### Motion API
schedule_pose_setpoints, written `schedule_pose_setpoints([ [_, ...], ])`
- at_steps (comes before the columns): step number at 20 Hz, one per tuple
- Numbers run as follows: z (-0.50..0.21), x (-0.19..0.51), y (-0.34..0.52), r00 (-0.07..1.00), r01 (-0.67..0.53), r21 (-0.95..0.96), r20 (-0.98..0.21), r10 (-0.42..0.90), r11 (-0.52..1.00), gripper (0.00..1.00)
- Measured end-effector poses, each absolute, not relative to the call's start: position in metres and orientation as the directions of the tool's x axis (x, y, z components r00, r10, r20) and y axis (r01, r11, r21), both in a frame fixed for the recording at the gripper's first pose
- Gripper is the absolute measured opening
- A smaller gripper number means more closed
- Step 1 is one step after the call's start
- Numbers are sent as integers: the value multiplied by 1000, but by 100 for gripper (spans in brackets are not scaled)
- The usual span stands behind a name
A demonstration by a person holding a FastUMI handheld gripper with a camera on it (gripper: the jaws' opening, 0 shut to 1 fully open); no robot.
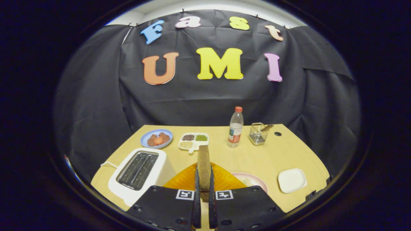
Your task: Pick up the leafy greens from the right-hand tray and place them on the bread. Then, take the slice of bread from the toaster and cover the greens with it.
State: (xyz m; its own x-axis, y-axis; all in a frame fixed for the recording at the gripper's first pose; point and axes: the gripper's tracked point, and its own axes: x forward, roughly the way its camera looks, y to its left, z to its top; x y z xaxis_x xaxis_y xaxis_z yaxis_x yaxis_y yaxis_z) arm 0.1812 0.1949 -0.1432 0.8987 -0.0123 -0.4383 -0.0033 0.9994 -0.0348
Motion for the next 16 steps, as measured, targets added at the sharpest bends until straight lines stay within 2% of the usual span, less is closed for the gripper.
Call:
schedule_pose_setpoints([
  [11,-233,190,125,840,36,255,-532,109,966,9],
  [16,-245,192,96,853,39,193,-517,68,980,9],
])
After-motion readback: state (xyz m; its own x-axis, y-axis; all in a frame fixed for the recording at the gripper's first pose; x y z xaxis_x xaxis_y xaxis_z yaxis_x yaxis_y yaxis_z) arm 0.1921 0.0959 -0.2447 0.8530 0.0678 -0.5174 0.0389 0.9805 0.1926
